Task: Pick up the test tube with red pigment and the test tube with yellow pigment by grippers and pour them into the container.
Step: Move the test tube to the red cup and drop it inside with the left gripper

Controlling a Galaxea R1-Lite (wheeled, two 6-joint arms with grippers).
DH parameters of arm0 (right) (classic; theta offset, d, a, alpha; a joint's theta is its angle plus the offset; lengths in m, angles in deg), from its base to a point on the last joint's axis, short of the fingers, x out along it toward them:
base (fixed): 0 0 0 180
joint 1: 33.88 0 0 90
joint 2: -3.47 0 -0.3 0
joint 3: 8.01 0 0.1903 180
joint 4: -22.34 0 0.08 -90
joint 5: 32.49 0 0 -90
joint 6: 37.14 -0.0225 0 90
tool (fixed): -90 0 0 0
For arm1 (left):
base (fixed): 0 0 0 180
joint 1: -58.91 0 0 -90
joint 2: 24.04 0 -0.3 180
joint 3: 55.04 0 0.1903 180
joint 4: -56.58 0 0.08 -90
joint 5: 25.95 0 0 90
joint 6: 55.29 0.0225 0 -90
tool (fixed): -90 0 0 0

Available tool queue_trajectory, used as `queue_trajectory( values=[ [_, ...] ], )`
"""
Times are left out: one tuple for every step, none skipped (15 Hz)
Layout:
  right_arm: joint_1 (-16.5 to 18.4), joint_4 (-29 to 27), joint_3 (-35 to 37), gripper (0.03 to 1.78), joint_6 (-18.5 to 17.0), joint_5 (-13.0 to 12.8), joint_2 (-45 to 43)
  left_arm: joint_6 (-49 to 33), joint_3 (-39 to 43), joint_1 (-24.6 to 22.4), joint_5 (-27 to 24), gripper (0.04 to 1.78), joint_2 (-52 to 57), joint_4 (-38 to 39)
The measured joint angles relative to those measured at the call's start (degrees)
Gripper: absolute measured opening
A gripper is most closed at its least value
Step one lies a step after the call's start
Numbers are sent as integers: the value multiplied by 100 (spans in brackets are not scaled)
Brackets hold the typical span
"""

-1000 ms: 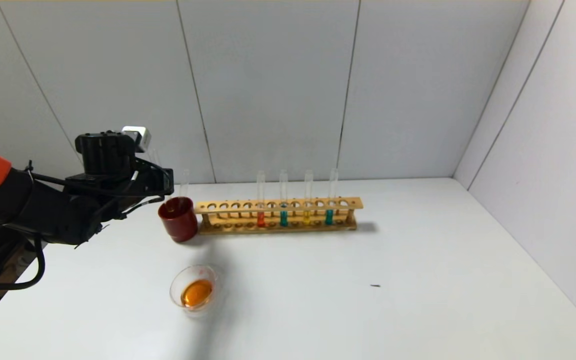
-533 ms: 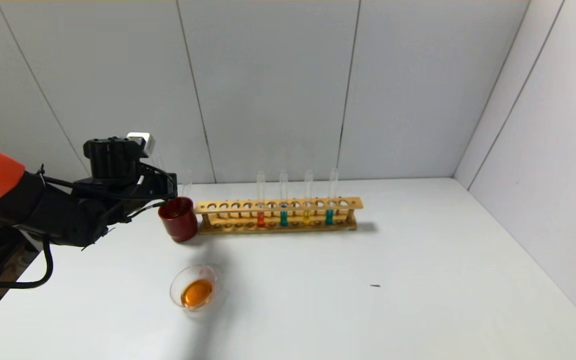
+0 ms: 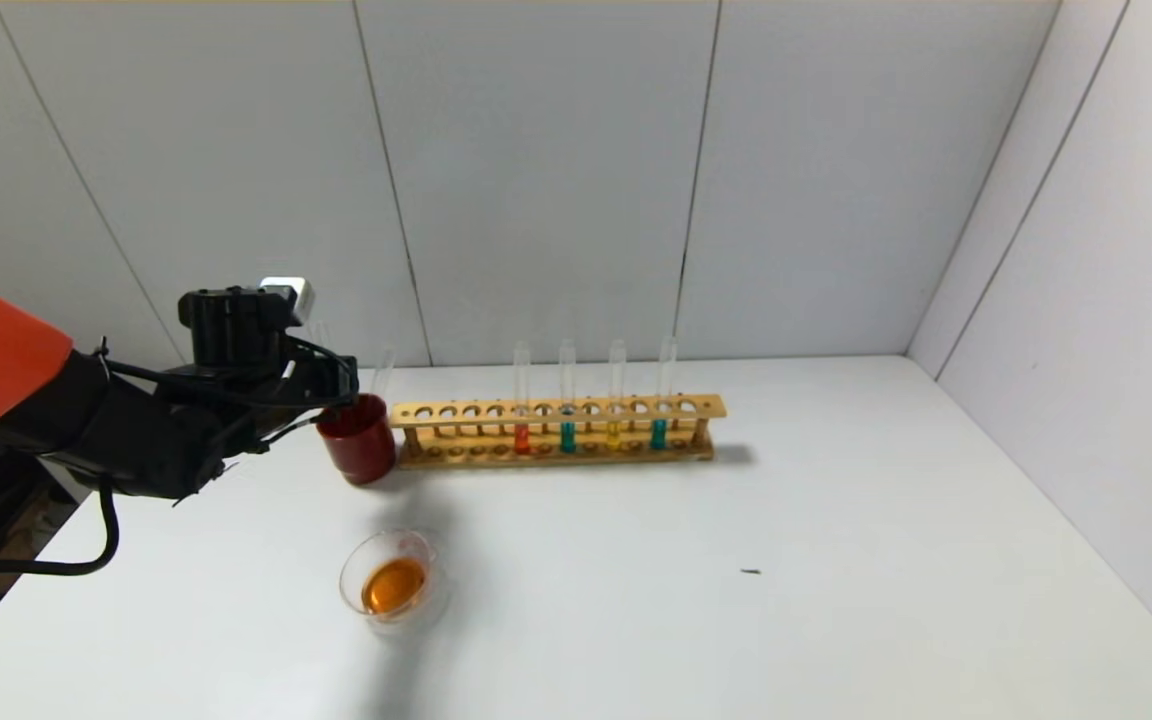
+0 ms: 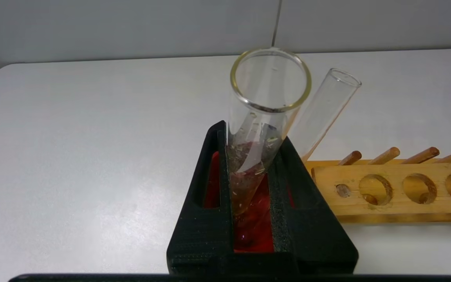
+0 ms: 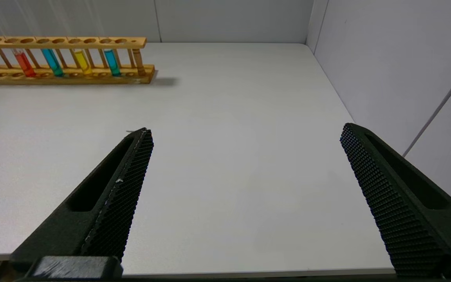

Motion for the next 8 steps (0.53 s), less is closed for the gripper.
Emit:
queue_trajectory(
  values=[
    [0,0,0,175,-2,2,0,4,9,2,2,31,-17,69],
    [0,0,0,175,-2,2,0,15,12,2,2,31,-45,160],
    [0,0,0,175,-2,0,0,28,12,2,0,31,-72,235],
    [0,0,0,175,0,0,0,34,12,2,2,31,-89,257],
    [0,0,0,175,0,-1,0,39,12,2,0,31,-105,260],
    [0,0,0,175,0,0,0,39,15,2,0,31,-116,262],
    [0,0,0,175,-2,-1,0,41,17,2,0,31,-124,265],
    [0,0,0,175,0,-1,0,45,28,2,5,31,-133,271]
  ],
)
